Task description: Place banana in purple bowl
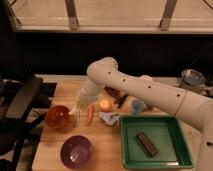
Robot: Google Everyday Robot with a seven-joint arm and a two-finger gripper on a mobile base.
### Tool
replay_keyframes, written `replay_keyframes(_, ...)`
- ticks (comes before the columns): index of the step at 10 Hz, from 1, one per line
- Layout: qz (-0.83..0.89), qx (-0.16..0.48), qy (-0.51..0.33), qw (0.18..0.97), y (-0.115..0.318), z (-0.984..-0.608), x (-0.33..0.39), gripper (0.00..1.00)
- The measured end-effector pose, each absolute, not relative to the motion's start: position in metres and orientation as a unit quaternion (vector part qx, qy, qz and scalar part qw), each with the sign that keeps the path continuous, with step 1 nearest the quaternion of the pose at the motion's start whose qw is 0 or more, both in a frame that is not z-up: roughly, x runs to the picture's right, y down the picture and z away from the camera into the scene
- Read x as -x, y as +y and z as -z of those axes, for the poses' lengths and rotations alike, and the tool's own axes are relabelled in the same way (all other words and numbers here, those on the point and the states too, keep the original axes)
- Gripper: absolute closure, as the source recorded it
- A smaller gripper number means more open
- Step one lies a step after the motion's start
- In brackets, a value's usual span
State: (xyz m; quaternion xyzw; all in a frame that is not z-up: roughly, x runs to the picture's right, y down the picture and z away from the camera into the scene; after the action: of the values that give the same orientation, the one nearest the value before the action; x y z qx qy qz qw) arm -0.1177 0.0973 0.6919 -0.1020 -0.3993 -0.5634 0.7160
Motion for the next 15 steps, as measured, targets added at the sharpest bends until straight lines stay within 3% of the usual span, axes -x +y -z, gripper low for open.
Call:
replay_keyframes(6, 0.645, 0.077, -0.444, 0.618, 0.217, -0.627, 0.135, 1.00)
replay_keyframes(9, 0.649, 0.083, -0.474, 0.589, 0.277, -0.629, 0.144, 0.99)
replay_keyframes(11, 0.632, 0.090, -0.483, 0.599, 0.297, -0.640, 0.141, 0.82)
replay_keyframes(15, 0.614, 0.092, -0.474, 0.625, 0.296, -0.647, 0.129, 0.44)
